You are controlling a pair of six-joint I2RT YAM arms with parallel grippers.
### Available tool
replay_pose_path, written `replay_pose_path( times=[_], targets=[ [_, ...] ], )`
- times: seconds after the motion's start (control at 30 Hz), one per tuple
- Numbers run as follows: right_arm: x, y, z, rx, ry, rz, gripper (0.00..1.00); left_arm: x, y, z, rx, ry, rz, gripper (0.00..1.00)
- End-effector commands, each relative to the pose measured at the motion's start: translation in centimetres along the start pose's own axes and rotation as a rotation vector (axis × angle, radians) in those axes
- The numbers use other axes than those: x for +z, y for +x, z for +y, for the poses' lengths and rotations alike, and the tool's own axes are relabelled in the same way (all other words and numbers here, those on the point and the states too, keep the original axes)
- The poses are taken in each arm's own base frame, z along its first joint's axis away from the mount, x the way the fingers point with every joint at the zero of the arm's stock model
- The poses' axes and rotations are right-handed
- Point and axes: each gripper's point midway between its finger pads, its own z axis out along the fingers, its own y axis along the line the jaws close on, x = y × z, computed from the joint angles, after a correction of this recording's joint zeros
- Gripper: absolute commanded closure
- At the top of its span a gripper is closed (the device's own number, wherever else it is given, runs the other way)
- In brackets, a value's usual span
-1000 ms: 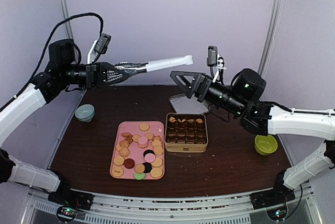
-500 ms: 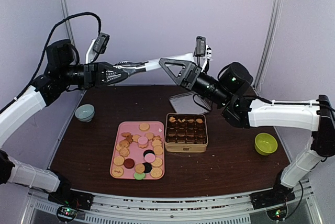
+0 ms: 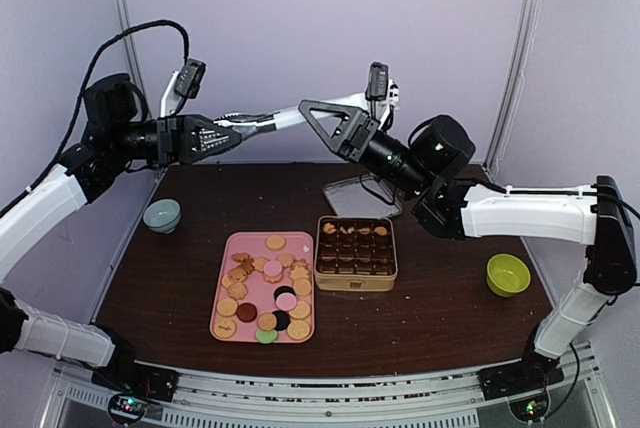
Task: Pack the cookies
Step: Pass from the left arm to the right, then pick up the fake cookies from the plate.
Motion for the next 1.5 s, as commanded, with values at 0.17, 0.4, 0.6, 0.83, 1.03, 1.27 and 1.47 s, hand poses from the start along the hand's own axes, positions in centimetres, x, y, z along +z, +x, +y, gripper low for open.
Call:
replay_pose_path(
  times=[0.17, 0.4, 0.6, 0.83, 1.03, 1.27, 1.47],
  targets=[
    [1.7, 0.9, 1.2, 0.009, -0.055, 0.034, 0.39, 0.0, -1.1, -1.0, 0.036, 0.035, -0.024, 1.00],
    [1.7, 1.0, 0.1, -0.023, 0.026, 0.055, 0.58, 0.1, -0.6, -0.9, 0.012, 0.047, -0.002, 0.94],
    [0.1, 2.6, -1.9, -0.132, 0.208, 0.165, 0.61, -1.8, 1.4, 2.0, 0.029, -0.116, 0.105, 0.46],
    [-2.4, 7.4, -5.0, -0.224, 0.385, 0.348, 0.62, -8.3, 2.3, 7.2, 0.076, -0.424, 0.171, 0.28],
    [-2.6, 12.2, -6.0, -0.315, 0.462, 0.510, 0.63, -14.5, 4.0, 10.9, 0.030, -0.688, 0.270, 0.23],
    [-1.3, 16.3, -6.0, -0.382, 0.485, 0.602, 0.63, -17.7, 7.6, 12.5, 0.013, -0.828, 0.366, 0.22],
    [0.6, 19.5, -6.6, -0.448, 0.511, 0.653, 0.63, -17.8, 9.4, 12.5, -0.011, -0.827, 0.382, 0.22]
  ],
)
